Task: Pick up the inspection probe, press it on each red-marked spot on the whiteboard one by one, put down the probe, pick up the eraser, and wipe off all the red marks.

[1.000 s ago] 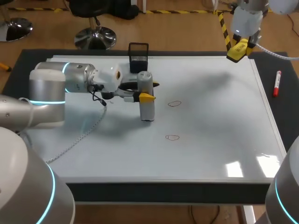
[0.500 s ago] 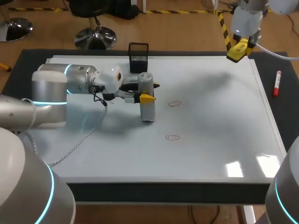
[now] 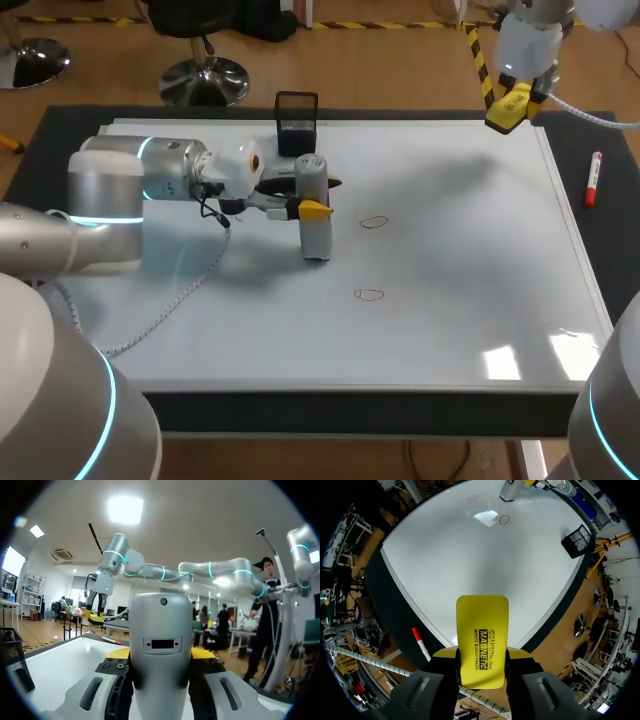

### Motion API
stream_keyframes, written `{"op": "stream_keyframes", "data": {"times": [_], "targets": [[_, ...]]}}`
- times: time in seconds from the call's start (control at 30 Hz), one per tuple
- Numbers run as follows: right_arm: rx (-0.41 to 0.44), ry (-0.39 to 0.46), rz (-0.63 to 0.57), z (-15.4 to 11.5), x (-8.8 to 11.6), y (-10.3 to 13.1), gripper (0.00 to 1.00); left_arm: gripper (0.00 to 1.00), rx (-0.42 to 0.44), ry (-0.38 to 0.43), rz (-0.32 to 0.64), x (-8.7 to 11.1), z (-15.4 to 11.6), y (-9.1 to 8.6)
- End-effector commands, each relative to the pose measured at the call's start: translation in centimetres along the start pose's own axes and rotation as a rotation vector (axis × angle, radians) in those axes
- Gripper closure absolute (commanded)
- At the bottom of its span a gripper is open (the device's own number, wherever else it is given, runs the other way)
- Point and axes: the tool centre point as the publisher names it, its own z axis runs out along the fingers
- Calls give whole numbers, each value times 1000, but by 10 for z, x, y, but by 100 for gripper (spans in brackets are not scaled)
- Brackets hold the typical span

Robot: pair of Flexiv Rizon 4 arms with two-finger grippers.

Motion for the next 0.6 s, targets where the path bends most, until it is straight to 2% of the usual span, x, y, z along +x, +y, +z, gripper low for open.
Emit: {"op": "stream_keyframes", "data": {"times": [0.03,0.27,0.6], "targets": [[2,4,-2,-1,0,0,100,100,0,3,0,-4,-1,3],[2,4,-2,-1,0,0,100,100,1,3,2,-5,0,2],[2,4,-2,-1,0,0,100,100,25,-43,73,-18,-18,-33]]}}
